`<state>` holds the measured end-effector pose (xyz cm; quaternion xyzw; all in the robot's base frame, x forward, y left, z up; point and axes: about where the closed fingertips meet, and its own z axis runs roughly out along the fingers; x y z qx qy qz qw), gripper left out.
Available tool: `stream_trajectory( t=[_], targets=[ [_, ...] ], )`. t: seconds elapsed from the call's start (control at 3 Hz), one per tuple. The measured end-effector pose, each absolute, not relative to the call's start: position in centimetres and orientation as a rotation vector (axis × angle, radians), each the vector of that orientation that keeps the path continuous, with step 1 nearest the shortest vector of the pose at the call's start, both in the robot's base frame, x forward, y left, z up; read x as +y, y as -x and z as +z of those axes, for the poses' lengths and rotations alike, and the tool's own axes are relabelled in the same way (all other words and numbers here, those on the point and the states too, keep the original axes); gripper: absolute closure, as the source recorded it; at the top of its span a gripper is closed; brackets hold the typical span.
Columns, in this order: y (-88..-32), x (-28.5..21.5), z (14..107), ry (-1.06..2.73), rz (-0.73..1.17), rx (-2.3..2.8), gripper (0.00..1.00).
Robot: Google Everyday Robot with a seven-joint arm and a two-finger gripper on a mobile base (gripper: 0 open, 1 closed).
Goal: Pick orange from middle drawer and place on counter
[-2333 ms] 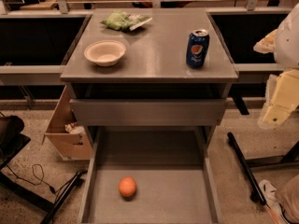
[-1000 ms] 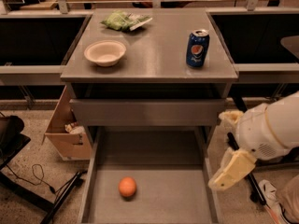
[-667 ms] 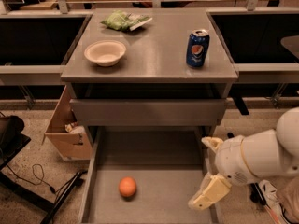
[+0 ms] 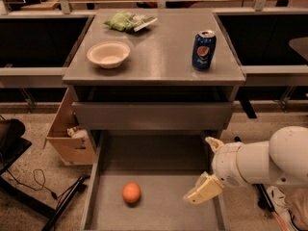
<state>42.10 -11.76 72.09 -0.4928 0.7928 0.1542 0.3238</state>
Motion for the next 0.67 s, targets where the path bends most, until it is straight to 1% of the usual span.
stream_trajectory(
  t=[0.33,0.67],
  targets=[
    [-42.2,-9.9,70.1,1.258,0.421,2.086,0.00],
    [-41.6,-4.6,63.7,1.189,0.552,2.128,0.00]
  ],
)
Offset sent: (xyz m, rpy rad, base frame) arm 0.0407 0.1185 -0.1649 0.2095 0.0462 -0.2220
